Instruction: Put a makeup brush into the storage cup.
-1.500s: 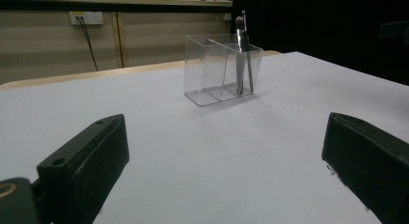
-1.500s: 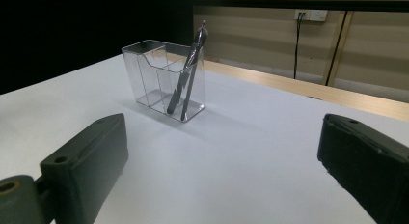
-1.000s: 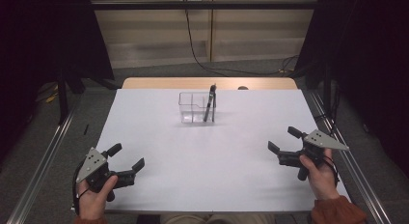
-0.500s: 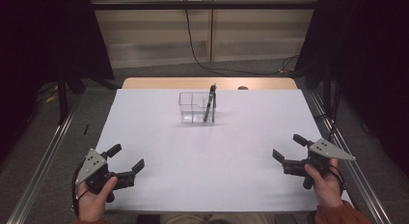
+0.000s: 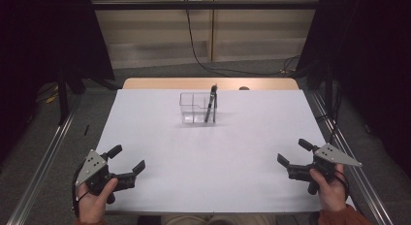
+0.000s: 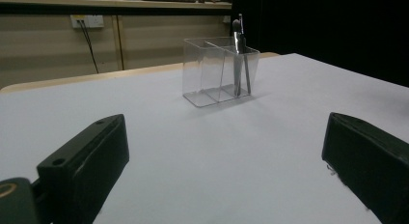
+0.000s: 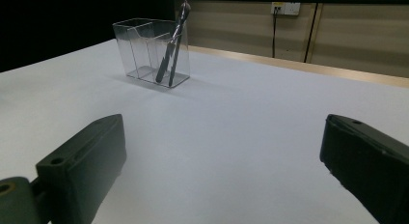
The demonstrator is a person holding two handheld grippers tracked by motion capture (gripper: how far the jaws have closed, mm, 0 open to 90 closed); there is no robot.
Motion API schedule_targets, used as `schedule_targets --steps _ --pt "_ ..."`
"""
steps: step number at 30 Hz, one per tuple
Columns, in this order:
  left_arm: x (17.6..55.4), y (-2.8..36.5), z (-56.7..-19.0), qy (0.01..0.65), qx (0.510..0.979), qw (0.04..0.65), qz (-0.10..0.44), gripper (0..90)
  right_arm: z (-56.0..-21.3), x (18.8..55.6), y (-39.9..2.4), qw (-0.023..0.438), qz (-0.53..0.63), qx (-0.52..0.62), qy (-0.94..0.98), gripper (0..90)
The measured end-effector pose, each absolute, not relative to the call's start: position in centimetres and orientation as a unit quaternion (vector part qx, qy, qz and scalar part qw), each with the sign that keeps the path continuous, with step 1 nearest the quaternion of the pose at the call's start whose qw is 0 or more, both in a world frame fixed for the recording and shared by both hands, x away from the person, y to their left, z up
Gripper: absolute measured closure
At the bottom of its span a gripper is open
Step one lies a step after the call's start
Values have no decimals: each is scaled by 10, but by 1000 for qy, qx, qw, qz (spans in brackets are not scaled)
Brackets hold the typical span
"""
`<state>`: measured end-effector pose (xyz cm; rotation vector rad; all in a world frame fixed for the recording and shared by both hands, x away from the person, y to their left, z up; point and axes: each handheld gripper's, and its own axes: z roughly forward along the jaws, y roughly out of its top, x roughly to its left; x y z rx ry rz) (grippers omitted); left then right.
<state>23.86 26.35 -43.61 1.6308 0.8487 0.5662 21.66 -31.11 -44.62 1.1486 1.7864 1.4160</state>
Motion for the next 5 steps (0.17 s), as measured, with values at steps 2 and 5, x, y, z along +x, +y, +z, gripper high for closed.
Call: schedule_targets --steps 2,5 --pt "239 264 -436 362 695 572 242 26 -446 217 -311 289 533 431 669 17" --pt "239 263 -436 360 697 571 242 26 -446 217 -312 289 534 431 668 17"
